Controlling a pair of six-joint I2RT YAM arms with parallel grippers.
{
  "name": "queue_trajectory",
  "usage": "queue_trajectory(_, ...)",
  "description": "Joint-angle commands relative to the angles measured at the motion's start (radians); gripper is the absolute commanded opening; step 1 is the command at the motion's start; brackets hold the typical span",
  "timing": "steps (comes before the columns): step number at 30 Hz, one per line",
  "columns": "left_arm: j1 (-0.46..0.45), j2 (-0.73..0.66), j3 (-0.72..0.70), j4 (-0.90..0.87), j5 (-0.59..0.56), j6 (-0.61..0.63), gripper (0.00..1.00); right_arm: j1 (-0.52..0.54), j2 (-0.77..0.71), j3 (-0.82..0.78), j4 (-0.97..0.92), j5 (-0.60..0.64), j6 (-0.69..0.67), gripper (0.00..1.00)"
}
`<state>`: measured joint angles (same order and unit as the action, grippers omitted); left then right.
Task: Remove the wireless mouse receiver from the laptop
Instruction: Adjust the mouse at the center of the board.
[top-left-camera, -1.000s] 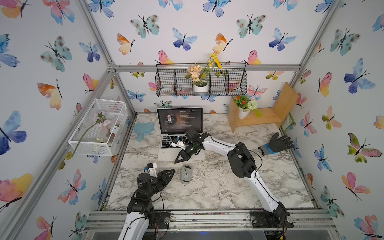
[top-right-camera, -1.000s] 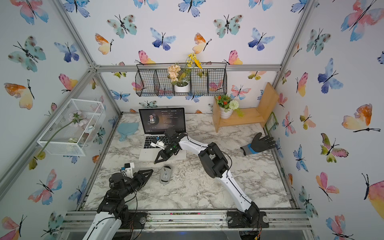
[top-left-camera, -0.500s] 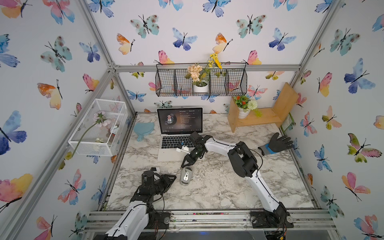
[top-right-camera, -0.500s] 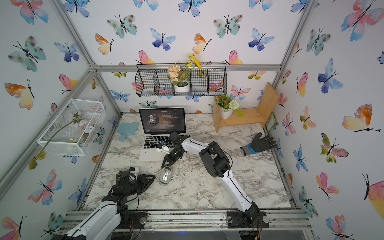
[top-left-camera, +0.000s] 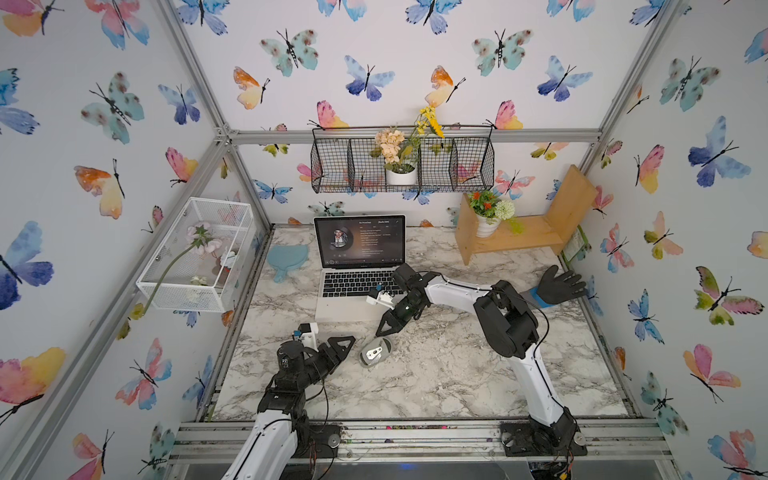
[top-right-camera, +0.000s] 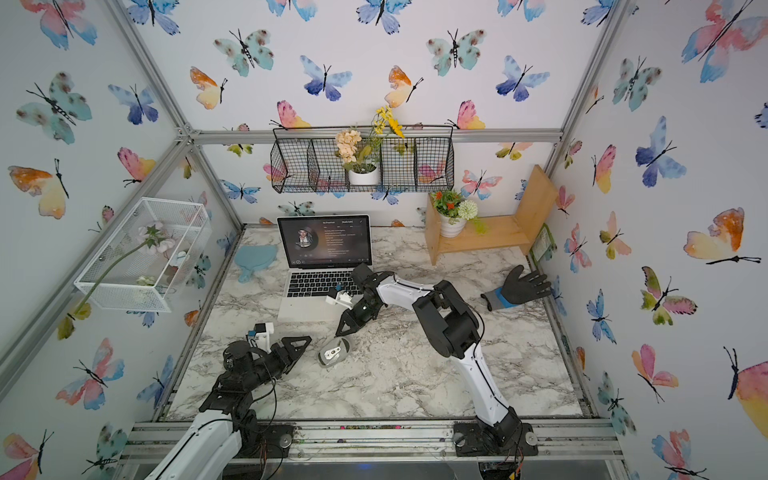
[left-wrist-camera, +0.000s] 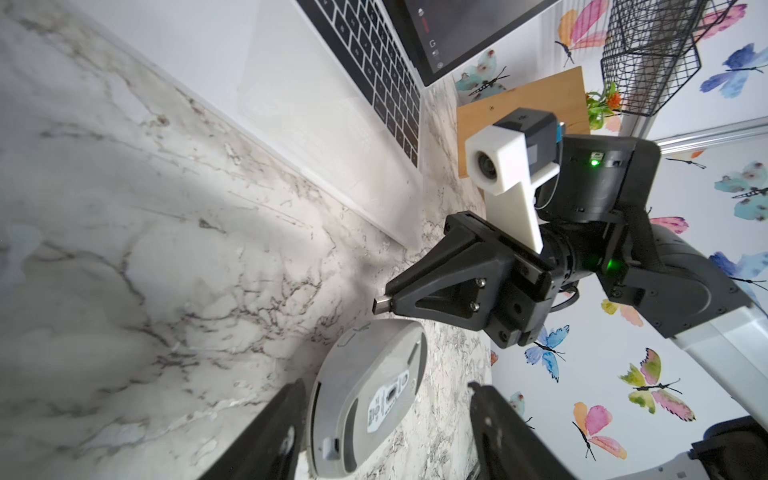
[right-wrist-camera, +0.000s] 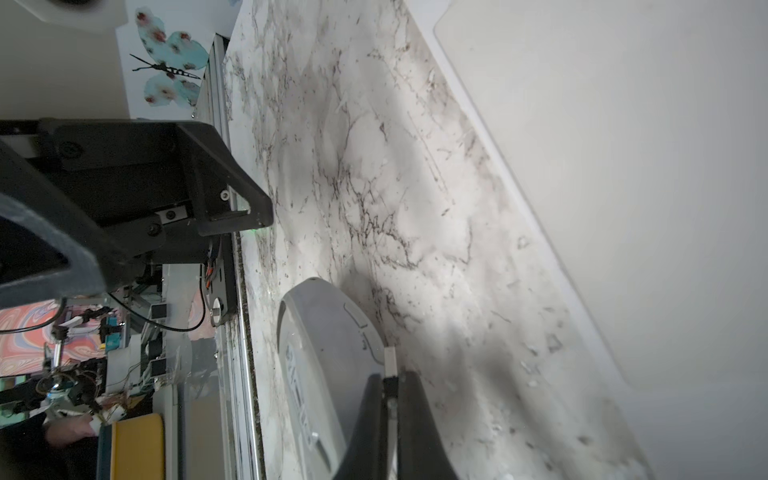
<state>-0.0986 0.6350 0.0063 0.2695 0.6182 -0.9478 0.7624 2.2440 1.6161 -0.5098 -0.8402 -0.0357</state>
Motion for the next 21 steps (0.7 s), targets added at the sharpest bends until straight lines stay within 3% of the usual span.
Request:
queue_trajectory(1,-0.003,0.042,-0.120,0.110,0.056,0.026,0.68,-0.033,-0.068,-0.022,0.114,0.063,0.101,0.02)
queue_trajectory(7,-0.003,0.112,-0.107,0.190,0.068,0.074,0.71,-0.043,-0.147,-0.061,0.186,0.058,0.179,0.02)
queue_trajectory(13,-0.003,0.189,-0.140,0.332,0.081,0.081,0.74,-0.041,-0.229,-0.266,0.421,-0.255,0.304,0.02)
queue_trajectory(21,-0.003,0.363,-0.134,0.456,0.078,0.093,0.78,0.017,-0.282,-0.372,0.361,-0.248,0.264,0.02)
